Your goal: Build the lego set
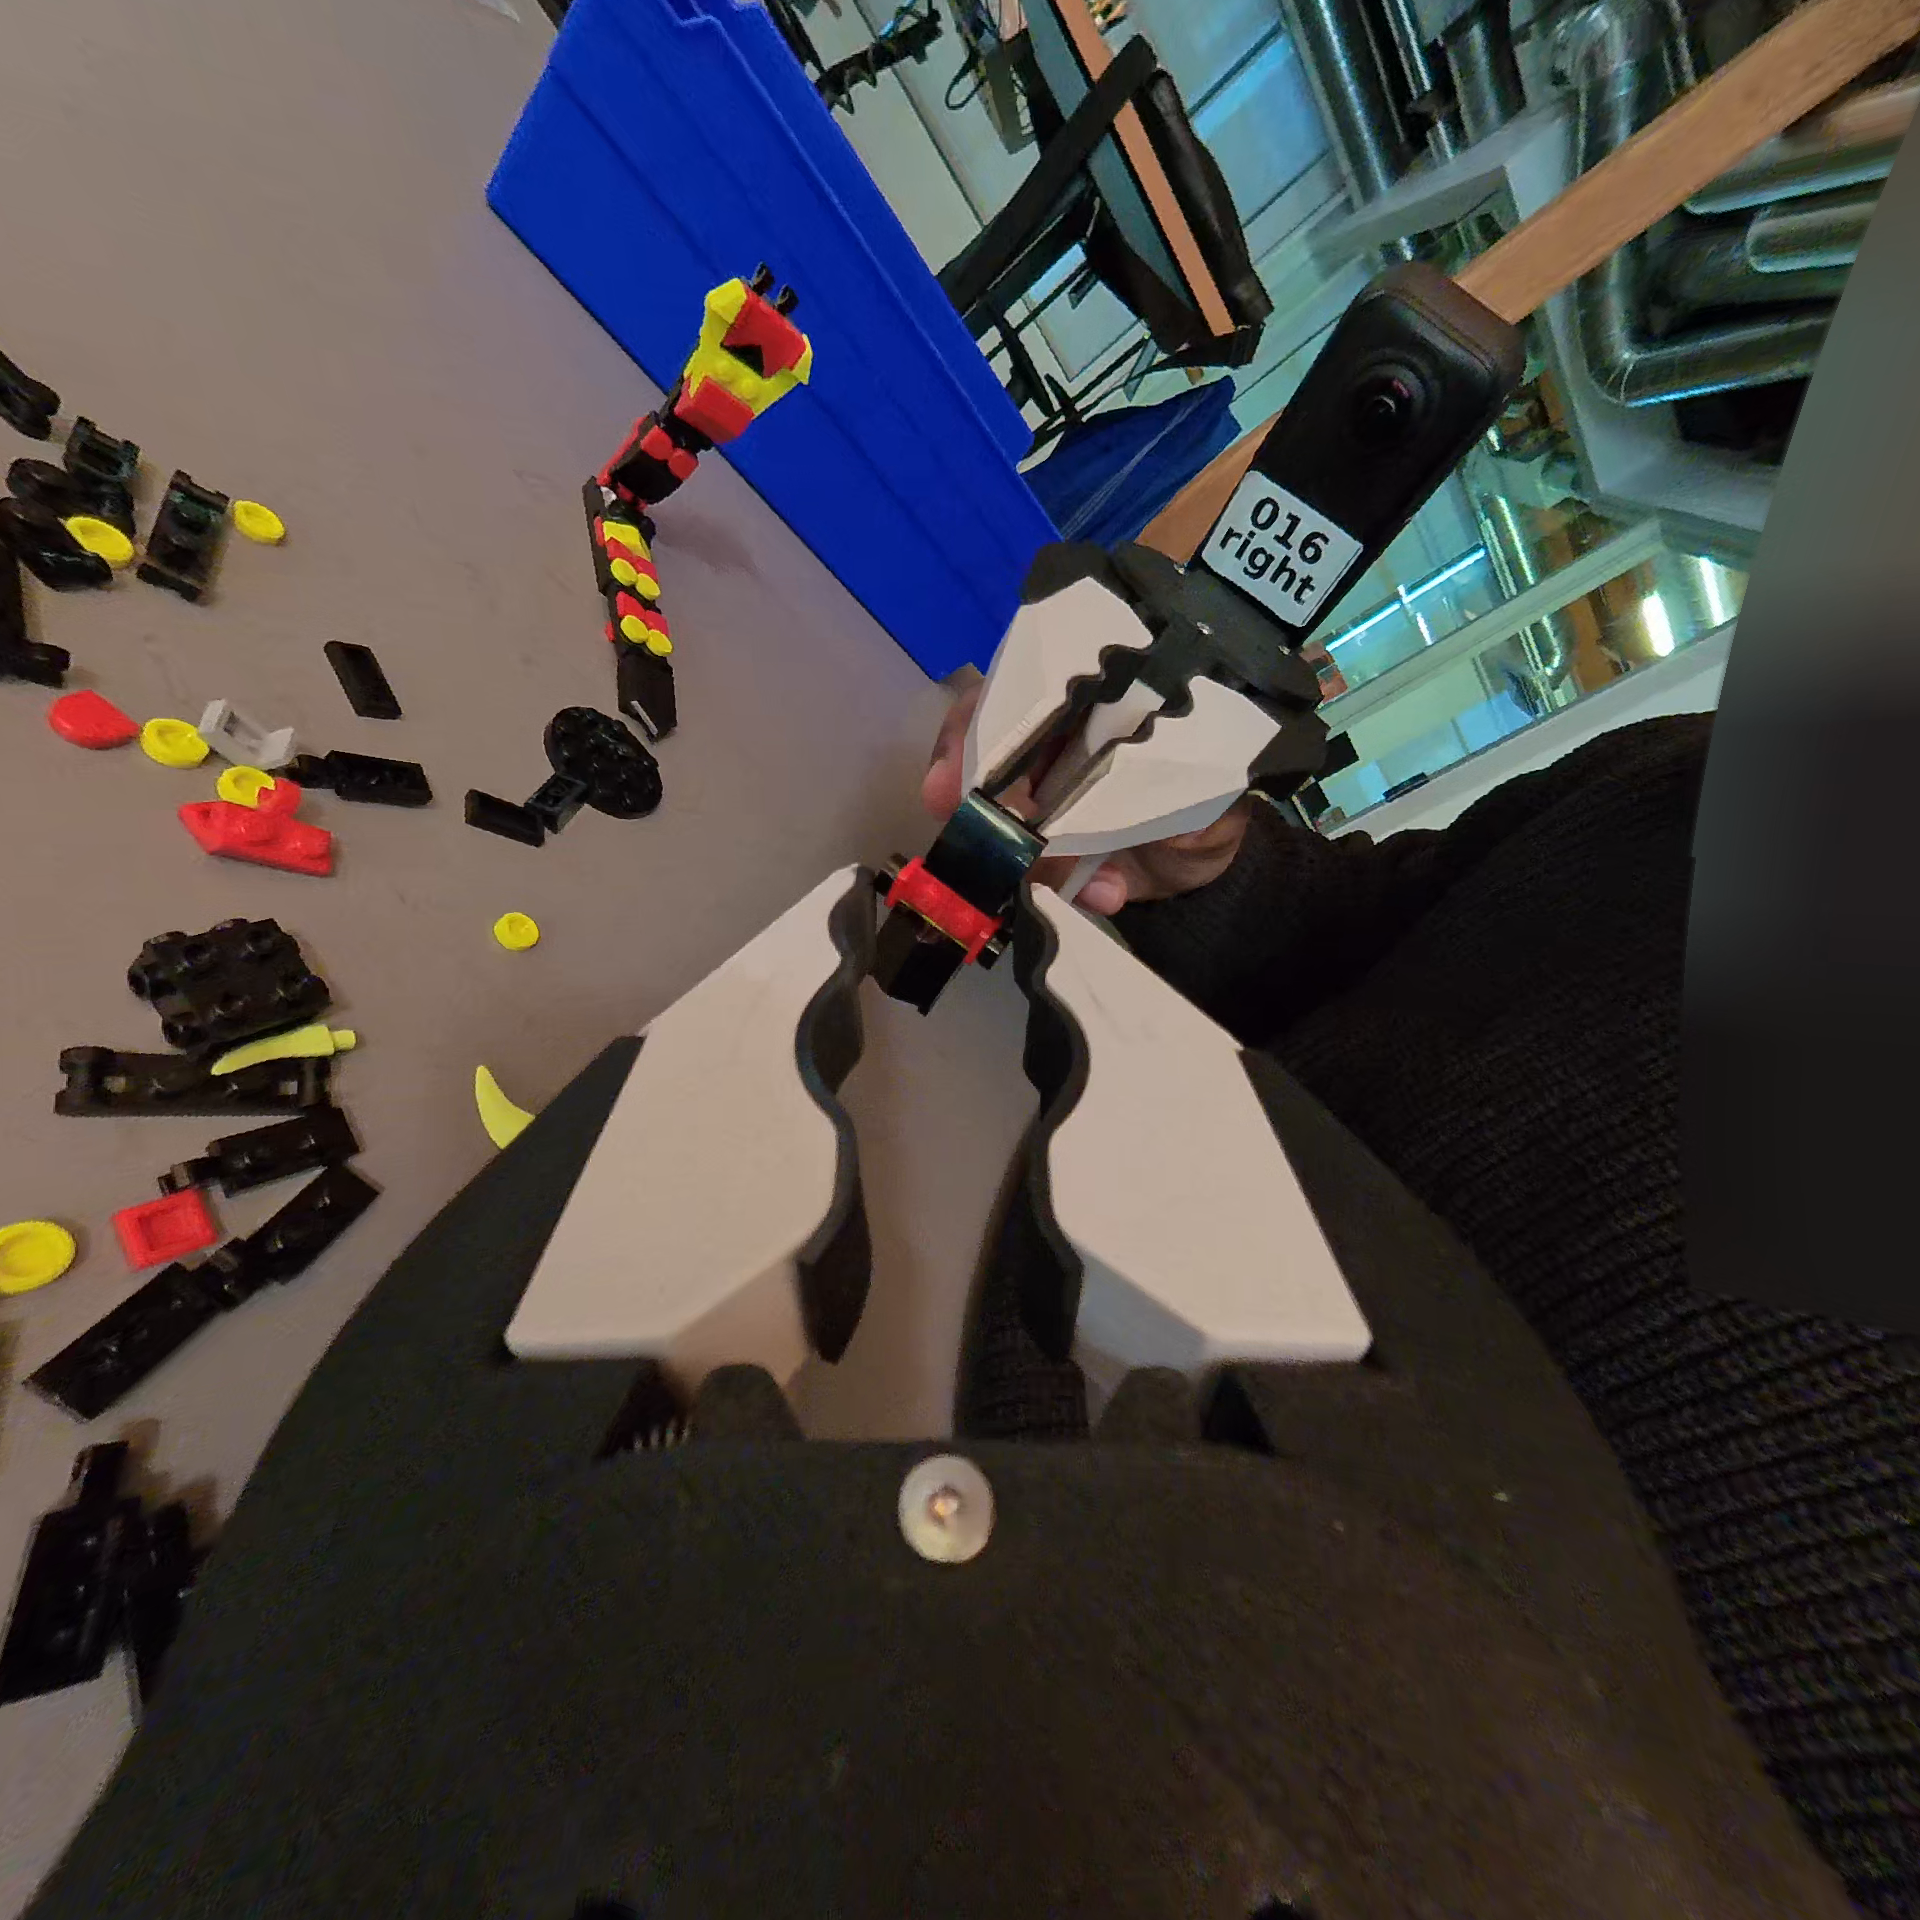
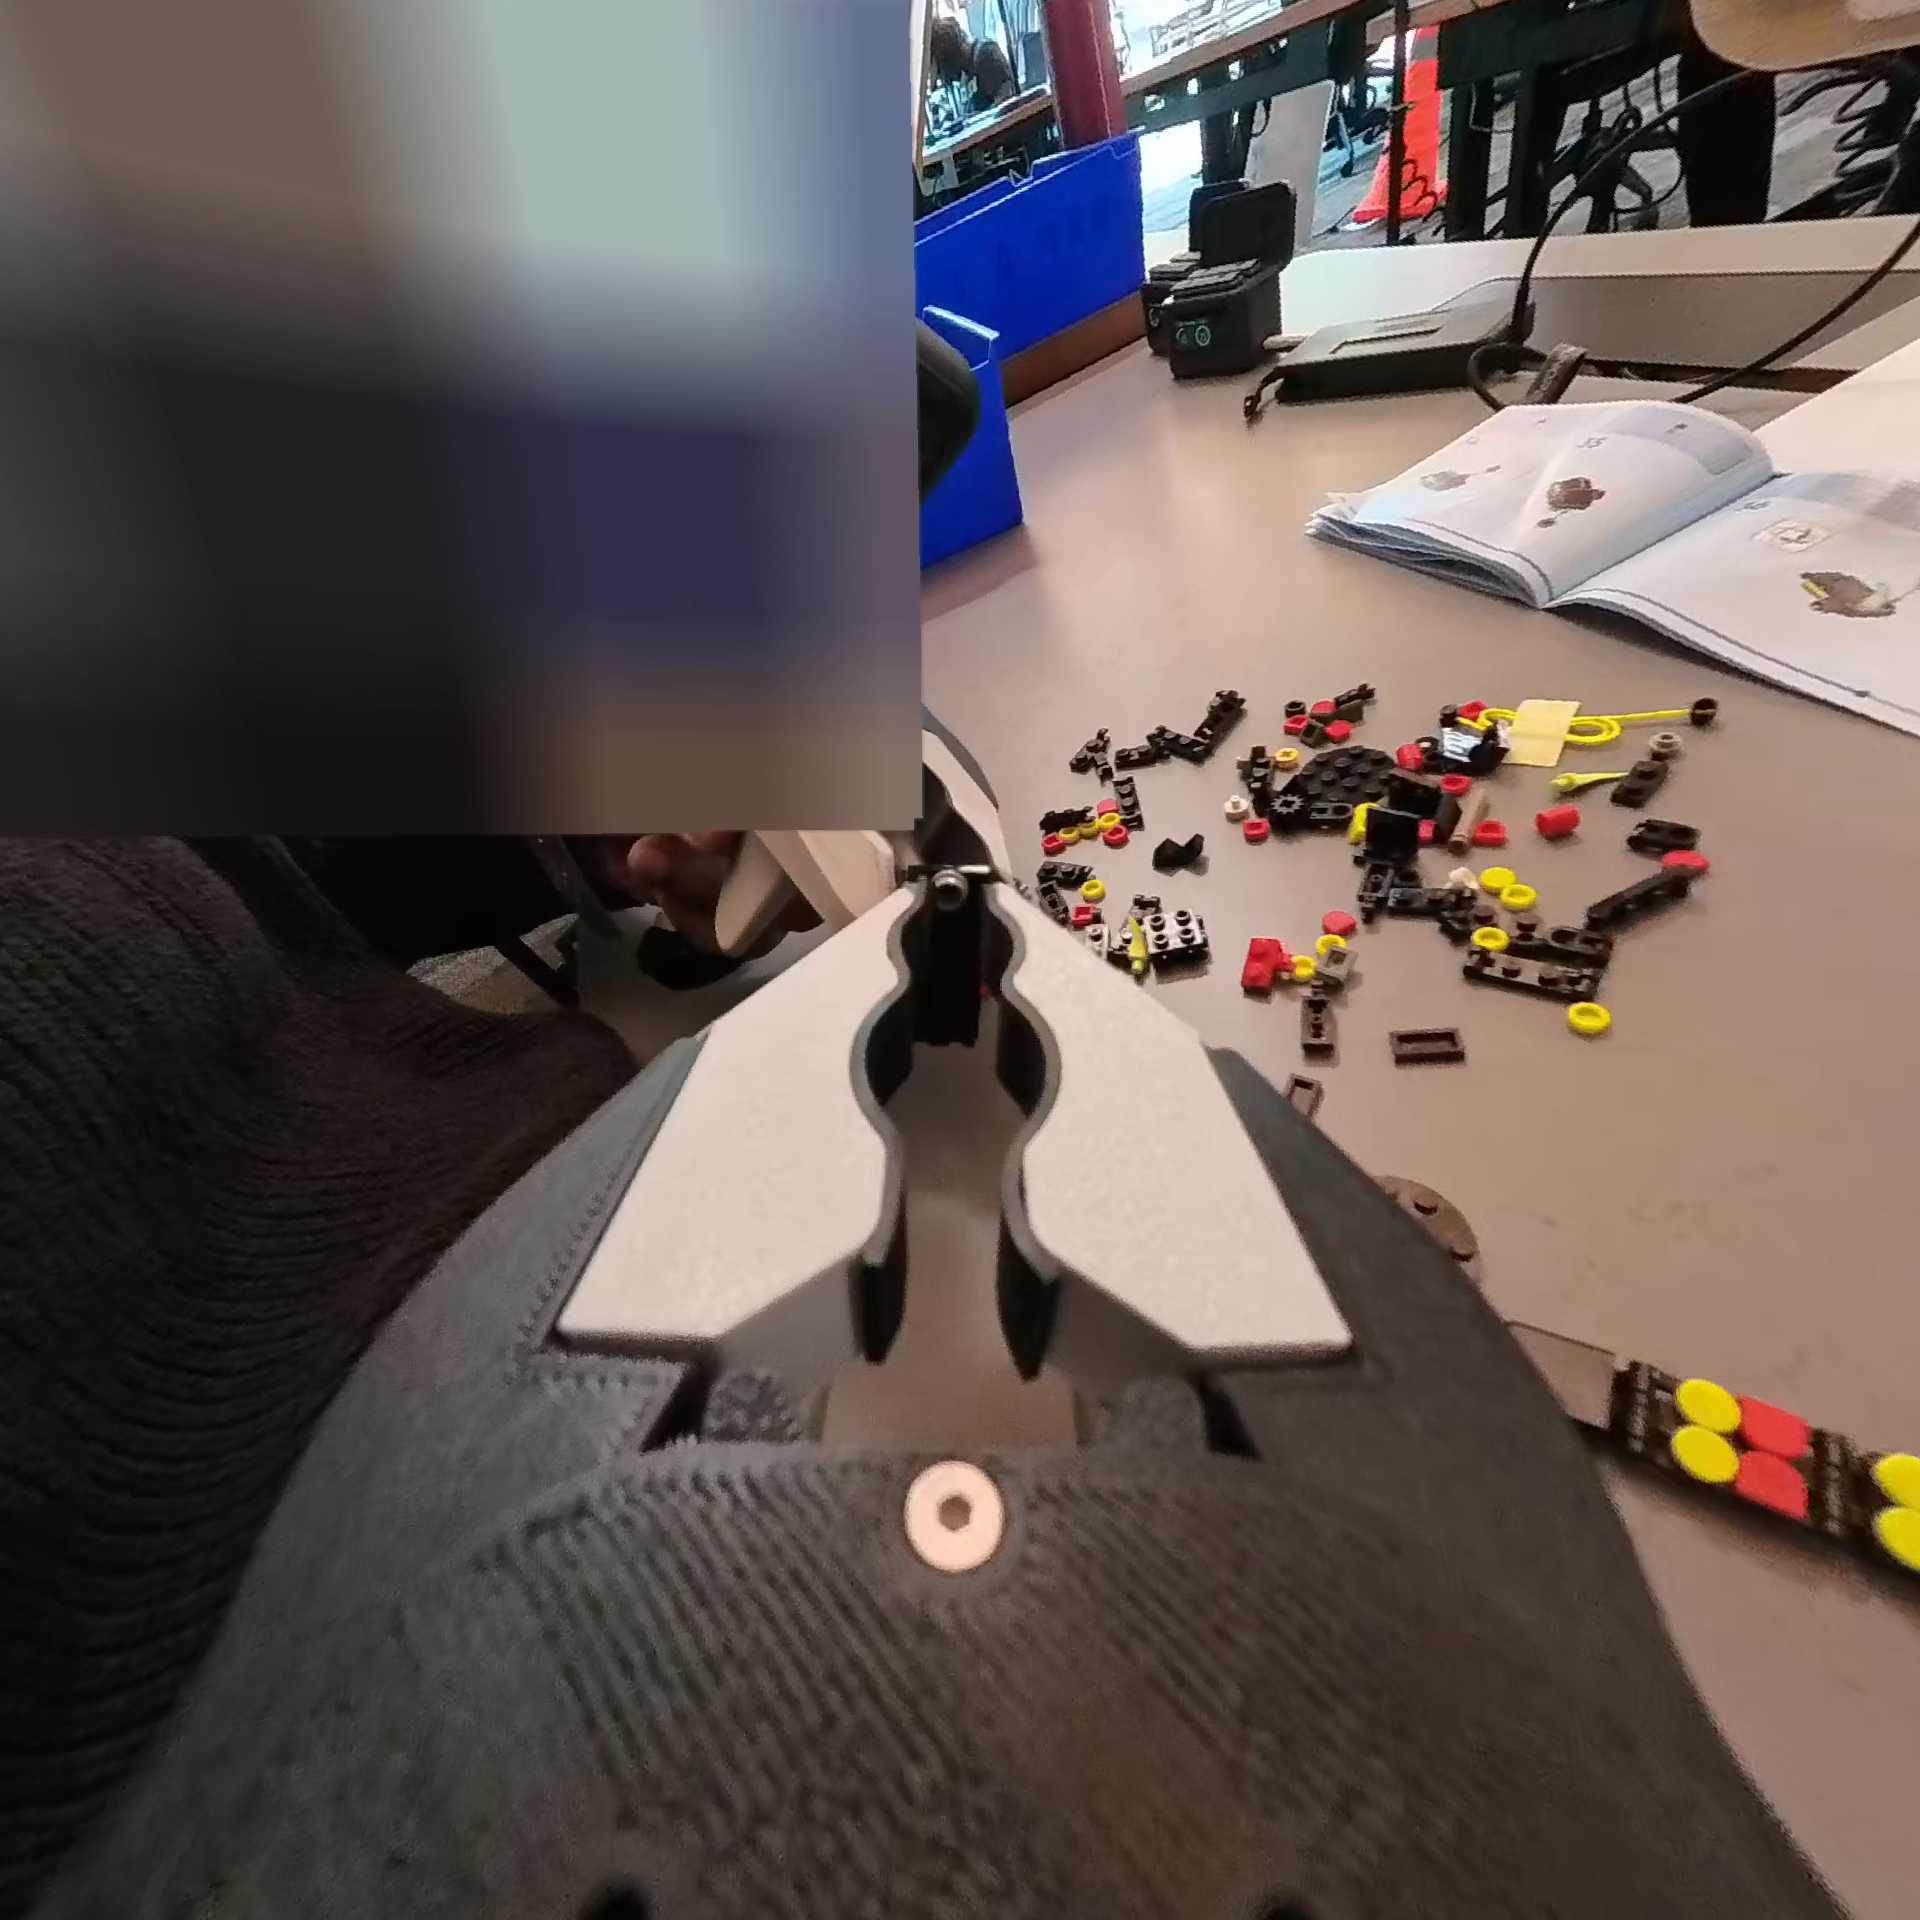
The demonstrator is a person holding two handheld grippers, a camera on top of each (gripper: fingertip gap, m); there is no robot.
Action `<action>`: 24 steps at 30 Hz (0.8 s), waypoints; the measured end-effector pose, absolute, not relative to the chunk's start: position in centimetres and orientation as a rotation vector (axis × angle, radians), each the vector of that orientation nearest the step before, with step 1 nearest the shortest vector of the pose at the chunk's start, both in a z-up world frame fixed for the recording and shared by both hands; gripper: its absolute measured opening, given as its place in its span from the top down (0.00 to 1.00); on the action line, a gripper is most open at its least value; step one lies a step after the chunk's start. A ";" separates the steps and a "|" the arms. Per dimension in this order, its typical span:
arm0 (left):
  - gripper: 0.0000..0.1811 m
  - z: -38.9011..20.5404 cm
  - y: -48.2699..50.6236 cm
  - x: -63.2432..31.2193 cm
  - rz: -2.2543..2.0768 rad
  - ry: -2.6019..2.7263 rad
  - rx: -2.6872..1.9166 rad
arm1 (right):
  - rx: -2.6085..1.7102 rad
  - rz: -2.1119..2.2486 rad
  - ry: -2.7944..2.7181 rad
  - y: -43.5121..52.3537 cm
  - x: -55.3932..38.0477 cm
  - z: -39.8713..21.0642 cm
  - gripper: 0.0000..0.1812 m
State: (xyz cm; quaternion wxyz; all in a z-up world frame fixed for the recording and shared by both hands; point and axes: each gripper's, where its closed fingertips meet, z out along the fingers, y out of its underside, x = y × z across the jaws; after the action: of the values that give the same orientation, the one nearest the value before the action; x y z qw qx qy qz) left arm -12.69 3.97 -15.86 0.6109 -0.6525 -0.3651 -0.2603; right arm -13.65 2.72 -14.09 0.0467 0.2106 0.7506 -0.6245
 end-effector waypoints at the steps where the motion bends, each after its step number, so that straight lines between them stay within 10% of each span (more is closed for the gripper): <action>1: 0.87 -15.9 4.0 -12.6 -0.604 -0.839 -1.508 | 0.632 -1.904 2.287 2.7 -13.5 -14.1 0.97; 24: 0.78 -15.4 3.6 -11.6 -0.563 -0.726 -1.571 | 0.488 -1.815 2.291 2.5 -11.8 -14.5 0.98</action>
State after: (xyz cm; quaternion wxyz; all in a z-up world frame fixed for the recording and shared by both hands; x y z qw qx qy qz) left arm -11.64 3.65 -15.43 0.6136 -0.6816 -0.3150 -0.2443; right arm -11.76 2.50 -14.47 0.0888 0.1639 0.7701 -0.6101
